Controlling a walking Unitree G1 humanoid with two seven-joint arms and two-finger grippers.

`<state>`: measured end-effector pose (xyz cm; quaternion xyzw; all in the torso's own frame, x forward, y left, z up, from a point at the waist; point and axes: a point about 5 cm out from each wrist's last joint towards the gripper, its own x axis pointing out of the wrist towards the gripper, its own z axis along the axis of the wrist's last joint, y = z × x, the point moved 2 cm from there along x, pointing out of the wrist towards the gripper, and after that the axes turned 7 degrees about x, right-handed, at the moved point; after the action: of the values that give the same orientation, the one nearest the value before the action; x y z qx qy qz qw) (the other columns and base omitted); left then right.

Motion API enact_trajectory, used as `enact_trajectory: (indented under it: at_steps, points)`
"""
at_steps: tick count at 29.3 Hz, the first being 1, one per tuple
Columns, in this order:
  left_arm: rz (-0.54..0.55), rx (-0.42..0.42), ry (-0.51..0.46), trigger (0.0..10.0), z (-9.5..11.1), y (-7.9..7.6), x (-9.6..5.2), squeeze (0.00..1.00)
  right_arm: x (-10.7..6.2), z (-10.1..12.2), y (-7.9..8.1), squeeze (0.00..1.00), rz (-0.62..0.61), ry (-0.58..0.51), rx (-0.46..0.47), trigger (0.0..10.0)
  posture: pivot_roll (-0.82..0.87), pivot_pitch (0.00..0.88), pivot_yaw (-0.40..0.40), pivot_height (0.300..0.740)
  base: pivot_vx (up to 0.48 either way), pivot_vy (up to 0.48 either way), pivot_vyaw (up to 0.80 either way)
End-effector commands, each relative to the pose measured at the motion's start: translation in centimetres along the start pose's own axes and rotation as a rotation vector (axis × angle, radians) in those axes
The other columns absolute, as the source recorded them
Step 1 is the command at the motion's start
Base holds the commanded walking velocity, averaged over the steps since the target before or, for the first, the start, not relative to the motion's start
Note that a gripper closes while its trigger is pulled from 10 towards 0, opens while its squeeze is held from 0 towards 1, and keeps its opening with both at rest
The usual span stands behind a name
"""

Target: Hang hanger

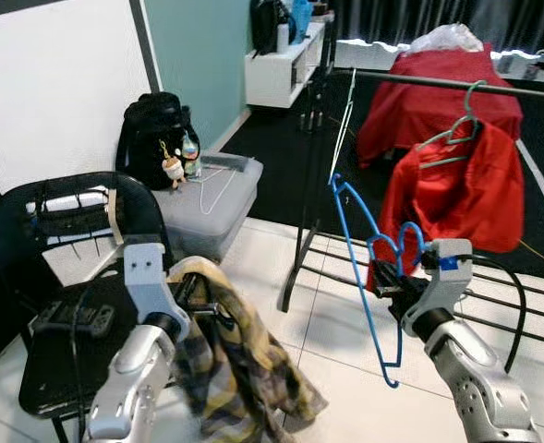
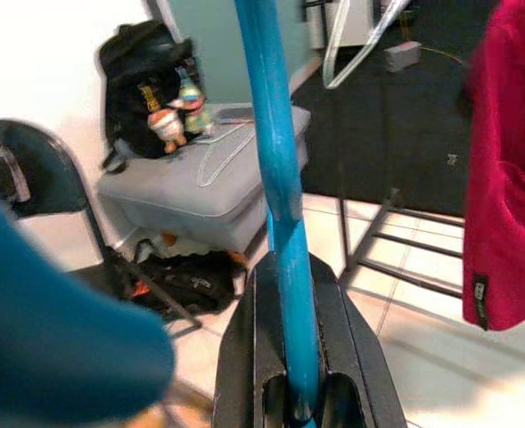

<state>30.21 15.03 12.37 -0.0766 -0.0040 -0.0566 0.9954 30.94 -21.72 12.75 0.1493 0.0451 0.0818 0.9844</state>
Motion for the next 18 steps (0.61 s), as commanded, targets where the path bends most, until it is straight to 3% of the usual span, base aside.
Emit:
enact_trajectory:
  at_steps: [1, 5, 12, 18]
  points:
    - [0.020, -0.017, -0.038, 10.0, 0.6, 0.8, -0.3, 0.00, 0.3, 0.2, 0.3, 0.00, 0.013, -0.021, 0.024, 10.0, -0.08, 0.000, -0.032, 0.740, 0.000, 0.000, 0.69]
    - [0.052, -0.035, -0.045, 10.0, 0.6, 0.8, -0.5, 0.00, 0.9, 0.2, 0.9, 0.00, 0.043, -0.022, 0.024, 10.0, -0.08, 0.000, -0.052, 0.740, 0.000, 0.000, 0.68]
    - [0.026, -0.006, -0.046, 10.0, 0.5, -0.5, 0.2, 0.00, 1.6, 0.2, 1.9, 0.00, 0.113, -0.017, 0.004, 10.0, -0.10, 0.000, -0.046, 0.740, 0.000, 0.000, 0.67]
    - [-0.019, 0.085, -0.032, 10.0, 0.3, -1.2, 1.0, 0.00, 1.6, -0.1, 2.6, 0.00, 0.153, -0.019, -0.065, 10.0, -0.12, 0.000, -0.019, 0.740, 0.000, -0.449, 0.66]
